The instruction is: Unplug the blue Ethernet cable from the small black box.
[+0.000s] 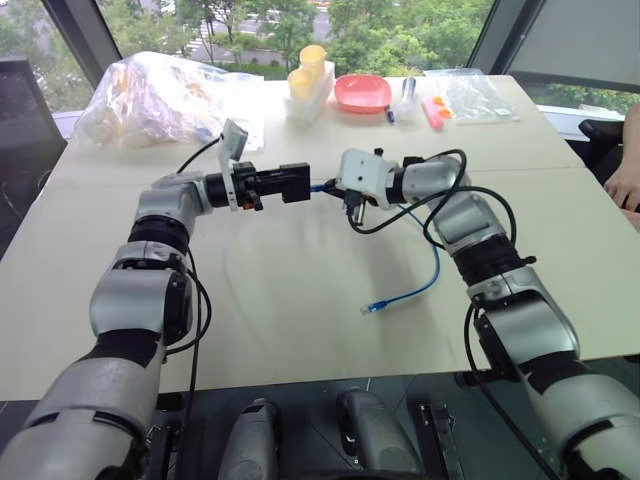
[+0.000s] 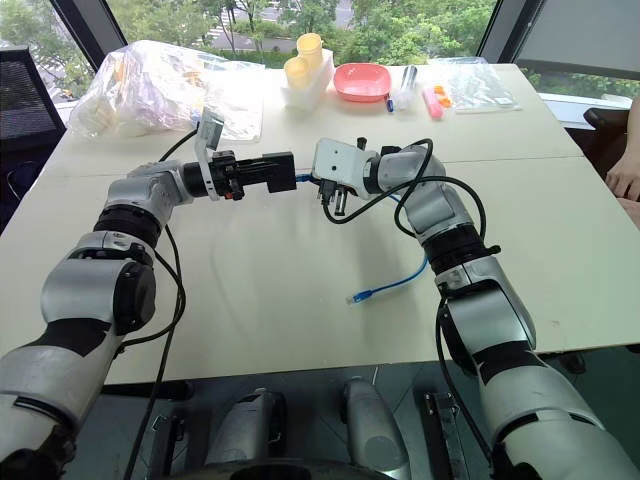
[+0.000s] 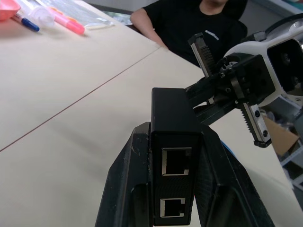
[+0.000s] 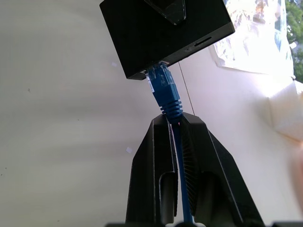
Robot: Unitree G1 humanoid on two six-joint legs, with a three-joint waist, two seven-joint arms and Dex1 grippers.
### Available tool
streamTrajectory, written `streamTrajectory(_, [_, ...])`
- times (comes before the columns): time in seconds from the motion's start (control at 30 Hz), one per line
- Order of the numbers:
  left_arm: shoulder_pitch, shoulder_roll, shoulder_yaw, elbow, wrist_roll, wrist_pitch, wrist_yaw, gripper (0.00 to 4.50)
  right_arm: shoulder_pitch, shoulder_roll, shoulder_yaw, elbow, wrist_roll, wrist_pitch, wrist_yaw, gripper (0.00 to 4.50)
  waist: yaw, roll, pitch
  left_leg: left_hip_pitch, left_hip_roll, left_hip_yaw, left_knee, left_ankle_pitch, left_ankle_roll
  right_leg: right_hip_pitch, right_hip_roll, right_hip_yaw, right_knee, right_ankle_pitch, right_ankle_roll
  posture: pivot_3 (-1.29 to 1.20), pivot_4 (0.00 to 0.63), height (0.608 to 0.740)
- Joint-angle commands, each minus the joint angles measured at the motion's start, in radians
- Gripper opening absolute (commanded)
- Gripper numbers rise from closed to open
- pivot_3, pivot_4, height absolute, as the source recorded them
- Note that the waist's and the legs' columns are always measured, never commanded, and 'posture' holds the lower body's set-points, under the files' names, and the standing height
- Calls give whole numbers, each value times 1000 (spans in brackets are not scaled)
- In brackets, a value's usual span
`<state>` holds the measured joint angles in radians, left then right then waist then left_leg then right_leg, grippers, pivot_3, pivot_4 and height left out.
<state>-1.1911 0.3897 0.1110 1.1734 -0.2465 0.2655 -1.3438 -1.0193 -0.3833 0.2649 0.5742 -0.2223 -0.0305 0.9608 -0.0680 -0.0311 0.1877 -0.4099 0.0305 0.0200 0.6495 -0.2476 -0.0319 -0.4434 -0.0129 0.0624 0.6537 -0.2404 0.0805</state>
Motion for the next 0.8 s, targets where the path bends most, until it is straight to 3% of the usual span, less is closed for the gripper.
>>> streamTrajectory(0.03, [-10,-6,-5,-17,19,-28,10,509,-10,-7,-20,-74,30,8,-7,0,0,0,0,0,0,0,0,0,0,0,0,0,0,0,0,0,150,735])
streamTrajectory(0.17, [-12,-10,5,-11,23,-39,36,509,2,-8,-24,-106,43,41,2,0,0,0,0,0,0,0,0,0,0,0,0,0,0,0,0,0,150,735])
streamTrajectory(0.2, [-13,-10,11,-11,21,-39,43,509,9,-10,-27,-116,51,54,11,807,0,0,0,0,0,0,0,0,0,0,0,0,0,0,0,0,150,735])
streamTrajectory(0.27, [-14,-4,18,-11,16,-34,42,509,29,-24,-31,-138,69,77,33,1398,-1,0,0,0,0,0,0,0,0,0,0,0,0,0,0,0,150,735])
streamTrajectory(0.4, [-13,39,11,-37,3,18,-63,509,73,-85,-137,-239,256,289,161,3368,3,0,0,0,0,0,0,0,0,0,0,0,0,0,0,0,150,735])
streamTrajectory(0.53, [1,95,-15,-79,-28,140,-252,509,105,-123,-212,-351,457,548,266,3368,3,0,0,0,0,0,1,0,0,0,0,0,0,0,0,0,150,735])
streamTrajectory(0.8, [9,104,24,-222,-175,300,-271,509,75,-12,-329,-475,722,937,117,3368,1,0,0,1,1,-1,2,0,0,0,1,0,4,0,0,0,150,735])
